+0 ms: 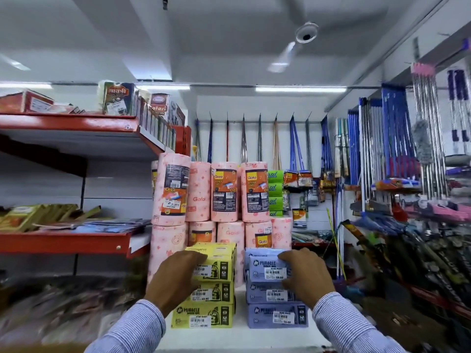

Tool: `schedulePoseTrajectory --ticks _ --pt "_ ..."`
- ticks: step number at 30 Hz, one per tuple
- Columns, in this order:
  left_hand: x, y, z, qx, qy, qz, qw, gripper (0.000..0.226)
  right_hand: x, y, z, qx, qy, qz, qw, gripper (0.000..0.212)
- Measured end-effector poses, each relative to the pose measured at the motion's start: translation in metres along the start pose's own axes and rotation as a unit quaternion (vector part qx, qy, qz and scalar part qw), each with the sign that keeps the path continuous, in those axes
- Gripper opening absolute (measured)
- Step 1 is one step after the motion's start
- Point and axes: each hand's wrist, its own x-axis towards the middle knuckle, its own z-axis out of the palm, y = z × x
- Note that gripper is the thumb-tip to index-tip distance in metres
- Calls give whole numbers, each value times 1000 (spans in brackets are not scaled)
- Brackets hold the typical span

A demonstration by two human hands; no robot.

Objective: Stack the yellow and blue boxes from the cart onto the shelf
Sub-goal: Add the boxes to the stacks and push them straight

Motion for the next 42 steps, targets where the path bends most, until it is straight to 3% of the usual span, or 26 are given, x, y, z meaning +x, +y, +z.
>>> schedulePoseTrajectory --ticks 14,16,19,22,29,42 --pt "12 -23 26 -54 5 13 998 50 14 5 26 28 27 -7 999 38" --pt "7 -28 29 -67 14 27 997 54 11 2 32 38 42 -17 998 50" --pt "-6 -34 40 32 71 93 993 51 -2 -22 51 42 104 -52 992 78" --pt "-23 -41 61 103 95 94 986 67 -15 -66 80 56 166 -144 974 73" --pt "-30 -69 96 144 76 103 981 62 -1 -121 127 123 136 -176 967 73" --pt "-27 -78 99 109 59 94 988 62 6 -127 136 112 124 -176 970 73"
